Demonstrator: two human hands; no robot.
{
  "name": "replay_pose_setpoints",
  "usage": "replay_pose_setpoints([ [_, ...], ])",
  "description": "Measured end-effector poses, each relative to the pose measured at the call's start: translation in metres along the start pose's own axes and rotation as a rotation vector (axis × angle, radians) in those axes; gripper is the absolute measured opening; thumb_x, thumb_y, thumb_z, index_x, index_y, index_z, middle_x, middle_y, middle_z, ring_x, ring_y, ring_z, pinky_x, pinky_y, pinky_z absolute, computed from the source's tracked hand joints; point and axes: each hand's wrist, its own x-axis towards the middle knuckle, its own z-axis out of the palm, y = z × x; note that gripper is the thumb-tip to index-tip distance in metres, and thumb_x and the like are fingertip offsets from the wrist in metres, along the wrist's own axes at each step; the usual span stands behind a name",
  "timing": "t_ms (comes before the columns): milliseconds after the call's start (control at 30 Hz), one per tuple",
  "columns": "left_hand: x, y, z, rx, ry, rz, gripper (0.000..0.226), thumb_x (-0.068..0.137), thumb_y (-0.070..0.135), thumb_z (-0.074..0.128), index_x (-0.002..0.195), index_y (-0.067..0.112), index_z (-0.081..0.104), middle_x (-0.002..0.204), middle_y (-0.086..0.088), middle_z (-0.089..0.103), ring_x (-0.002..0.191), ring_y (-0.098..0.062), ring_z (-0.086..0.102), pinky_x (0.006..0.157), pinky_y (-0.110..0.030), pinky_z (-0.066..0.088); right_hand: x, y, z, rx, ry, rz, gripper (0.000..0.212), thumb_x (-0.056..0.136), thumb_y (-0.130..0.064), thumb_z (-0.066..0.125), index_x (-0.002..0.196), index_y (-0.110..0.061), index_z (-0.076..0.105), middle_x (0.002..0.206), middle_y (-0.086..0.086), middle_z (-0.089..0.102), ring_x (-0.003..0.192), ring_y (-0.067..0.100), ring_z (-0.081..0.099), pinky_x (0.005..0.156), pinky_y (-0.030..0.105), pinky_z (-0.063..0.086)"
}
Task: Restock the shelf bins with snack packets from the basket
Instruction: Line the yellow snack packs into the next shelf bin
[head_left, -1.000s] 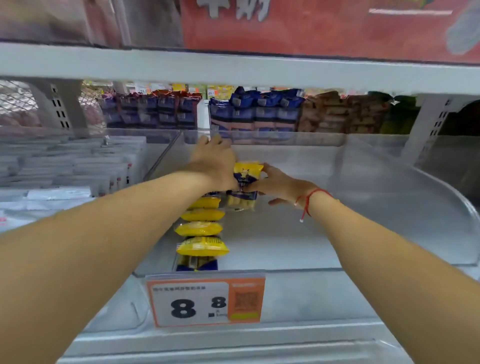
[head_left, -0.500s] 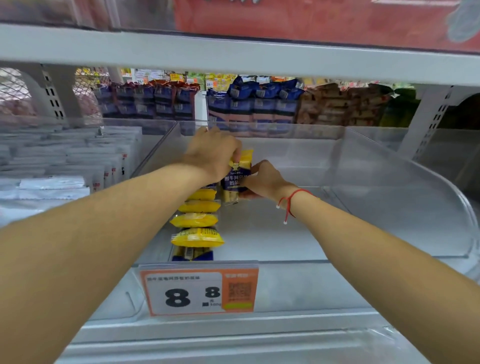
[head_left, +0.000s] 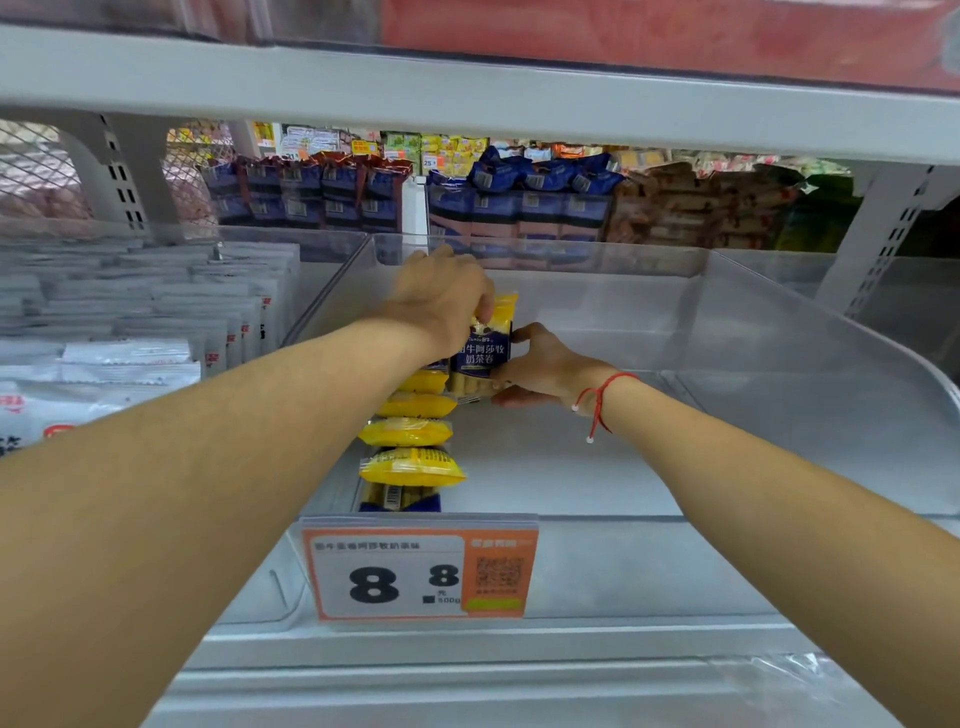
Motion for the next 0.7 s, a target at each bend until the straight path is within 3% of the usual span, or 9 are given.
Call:
replay_pose_setpoints([
  [167, 0.001, 0.003, 0.003, 0.083, 0.003, 0.024, 0.024, 0.085, 0.011, 0.069, 0.099, 0.03, 0.073, 0.126, 0.002, 0.05, 0.12, -0.023, 0.039, 0.094, -0.032, 0.031, -0.007, -0.003, -0.003, -0.022, -0.06, 0.04, 0.066, 0.088, 0.001, 0.06, 0.142, -0.013, 0.024, 0.12, 0.019, 0.06, 0.093, 0.026, 0.064, 0.083, 0.032, 0.054],
  [300, -0.003, 0.001, 0.003, 0.121, -0.063, 0.046, 0.025, 0.09, 0.015, 0.062, 0.107, 0.031, 0.069, 0.128, 0.002, 0.05, 0.121, -0.022, 0.038, 0.094, -0.032, 0.03, -0.013, -0.005, -0.007, -0.091, -0.078, 0.085, 0.05, 0.092, -0.004, 0.056, 0.136, -0.003, 0.032, 0.124, 0.019, 0.057, 0.091, 0.023, 0.061, 0.09, 0.035, 0.052],
  [400, -0.009, 0.002, -0.009, 0.145, -0.185, 0.07, 0.038, 0.092, 0.012, 0.056, 0.122, 0.034, 0.061, 0.134, 0.002, 0.047, 0.127, -0.024, 0.034, 0.099, -0.035, 0.029, -0.025, -0.013, -0.012, -0.234, -0.072, 0.116, 0.034, 0.094, -0.013, 0.056, 0.123, -0.007, 0.04, 0.128, 0.017, 0.054, 0.094, 0.025, 0.065, 0.087, 0.032, 0.053],
  [500, -0.017, 0.007, -0.032, 0.135, -0.258, 0.023, 0.049, 0.091, 0.007, 0.055, 0.132, 0.035, 0.053, 0.142, 0.0, 0.044, 0.132, -0.026, 0.033, 0.106, -0.038, 0.028, -0.051, -0.022, -0.023, -0.341, -0.054, 0.113, 0.044, 0.094, -0.014, 0.057, 0.133, -0.004, 0.04, 0.129, 0.017, 0.054, 0.11, 0.027, 0.062, 0.086, 0.031, 0.053],
  [600, -0.034, 0.013, -0.061, 0.073, -0.253, -0.021, 0.054, 0.088, 0.006, 0.055, 0.133, 0.037, 0.05, 0.143, -0.002, 0.045, 0.131, -0.027, 0.039, 0.104, -0.038, 0.033, -0.093, -0.028, -0.031, -0.326, -0.013, 0.035, 0.04, 0.092, -0.013, 0.059, 0.129, -0.001, 0.05, 0.13, 0.019, 0.056, 0.117, 0.031, 0.057, 0.098, 0.037, 0.049],
  [700, -0.065, 0.021, -0.09, -0.082, -0.127, -0.052, 0.05, 0.083, 0.009, 0.056, 0.125, 0.035, 0.058, 0.13, 0.001, 0.058, 0.116, -0.025, 0.054, 0.091, -0.034, 0.046, -0.137, -0.029, -0.033, -0.307, 0.178, -0.196, 0.028, 0.085, -0.024, 0.068, 0.11, -0.011, 0.067, 0.113, 0.007, 0.066, 0.106, 0.021, 0.061, 0.091, 0.032, 0.05],
])
